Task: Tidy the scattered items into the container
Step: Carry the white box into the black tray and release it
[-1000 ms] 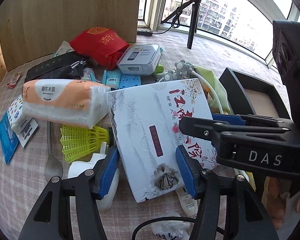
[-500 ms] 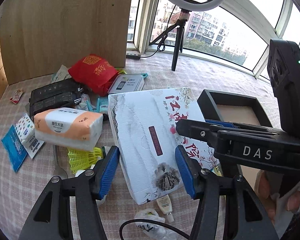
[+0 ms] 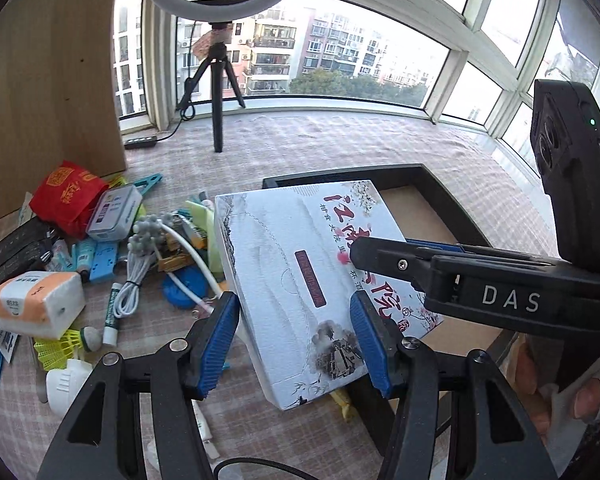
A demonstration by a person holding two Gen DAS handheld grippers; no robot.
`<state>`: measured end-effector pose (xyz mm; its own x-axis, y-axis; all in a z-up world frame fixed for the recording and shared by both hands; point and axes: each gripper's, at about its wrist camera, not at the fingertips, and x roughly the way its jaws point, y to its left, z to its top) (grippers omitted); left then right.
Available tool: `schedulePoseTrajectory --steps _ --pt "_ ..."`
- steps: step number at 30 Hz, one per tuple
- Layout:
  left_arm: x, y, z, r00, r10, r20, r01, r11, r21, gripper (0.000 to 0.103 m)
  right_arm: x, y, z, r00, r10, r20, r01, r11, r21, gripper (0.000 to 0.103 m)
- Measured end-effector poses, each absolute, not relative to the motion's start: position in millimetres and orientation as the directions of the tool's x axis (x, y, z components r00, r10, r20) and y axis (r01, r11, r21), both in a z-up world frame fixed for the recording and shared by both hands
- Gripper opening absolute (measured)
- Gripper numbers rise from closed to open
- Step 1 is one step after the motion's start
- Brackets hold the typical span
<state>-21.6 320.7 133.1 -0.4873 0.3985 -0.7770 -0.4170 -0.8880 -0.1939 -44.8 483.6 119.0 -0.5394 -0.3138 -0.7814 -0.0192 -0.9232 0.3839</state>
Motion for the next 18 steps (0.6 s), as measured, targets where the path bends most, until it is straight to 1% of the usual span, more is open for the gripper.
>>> schedulePoseTrajectory --steps 6,10,12,14,18 --pt "-6 383 135 -0.403 0.465 -0.788 -0.561 -0.806 -0.189 0.055 -10 544 122 -0.583 -0.197 -0.788 -0.163 -0.922 0.35 0.049" --pt "14 416 138 -0.305 0.529 -0.792 -0.661 -0.716 -0.224 0.054 15 584 124 -0.6 -0.136 -0.788 -0.26 -0.899 0.353 0.049" --pt "27 427 143 -0.29 0.548 -0.785 -0.703 -0.678 -0.213 0.054 26 599 126 -0.612 -0.116 -0.782 -0.299 -0.882 0.364 0.049" --pt "35 431 148 -0.312 0.548 -0.776 -0.722 -0.668 -0.182 0.054 31 606 128 -0.62 -0.095 -0.779 -0.316 -0.878 0.359 0.049" --pt "31 420 150 -0.309 0.547 -0.778 -0.707 -0.679 -0.196 0.054 30 595 130 -0.622 -0.098 -0.777 -0.296 -0.89 0.348 0.049"
